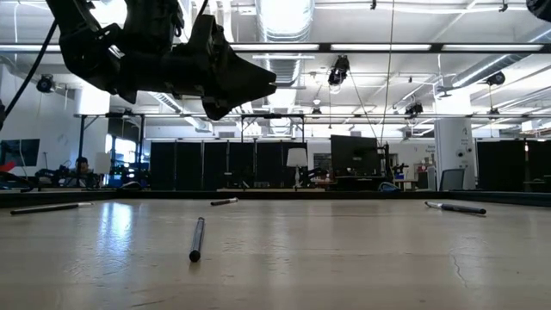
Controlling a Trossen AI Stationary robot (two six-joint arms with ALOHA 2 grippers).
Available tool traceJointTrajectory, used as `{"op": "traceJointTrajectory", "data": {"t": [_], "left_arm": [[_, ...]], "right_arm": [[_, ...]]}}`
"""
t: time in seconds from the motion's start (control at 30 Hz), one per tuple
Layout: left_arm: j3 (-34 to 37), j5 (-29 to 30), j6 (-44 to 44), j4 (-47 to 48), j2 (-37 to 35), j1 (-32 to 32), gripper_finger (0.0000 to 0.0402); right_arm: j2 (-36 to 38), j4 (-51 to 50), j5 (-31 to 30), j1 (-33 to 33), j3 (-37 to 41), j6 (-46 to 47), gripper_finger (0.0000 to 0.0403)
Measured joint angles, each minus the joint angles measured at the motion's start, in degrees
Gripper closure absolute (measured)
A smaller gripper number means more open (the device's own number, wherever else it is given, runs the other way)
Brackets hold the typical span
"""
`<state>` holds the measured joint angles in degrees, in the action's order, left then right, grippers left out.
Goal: Put items in baskets/containers
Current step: Put the black eyeshadow brush into the white organizer, then put the black blush brush into the white organizer
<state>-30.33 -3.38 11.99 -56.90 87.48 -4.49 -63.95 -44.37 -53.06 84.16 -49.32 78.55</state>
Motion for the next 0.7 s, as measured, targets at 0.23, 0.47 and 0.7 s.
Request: {"op": "traceJointTrajectory", "data": {"t": [0.23, 0.47, 0.7], "left_arm": [[0.0, 0.0, 0.1, 0.0, 0.0, 0.0, 0.0268], [0.1, 0.0, 0.4, 0.0, 0.0, 0.0, 0.0268], [0.1, 1.8, 3.1, 3.4, -0.3, -2.4, 0.0292]], "right_arm": [[-2.2, -0.6, 1.5, -0.1, 0.0, 4.5, 0.0359], [-1.3, -3.2, 5.6, -0.1, 0.0, 8.5, 0.0309], [0.5, -3.8, 4.5, -0.9, -1.0, 5.1, 0.0294]]}}
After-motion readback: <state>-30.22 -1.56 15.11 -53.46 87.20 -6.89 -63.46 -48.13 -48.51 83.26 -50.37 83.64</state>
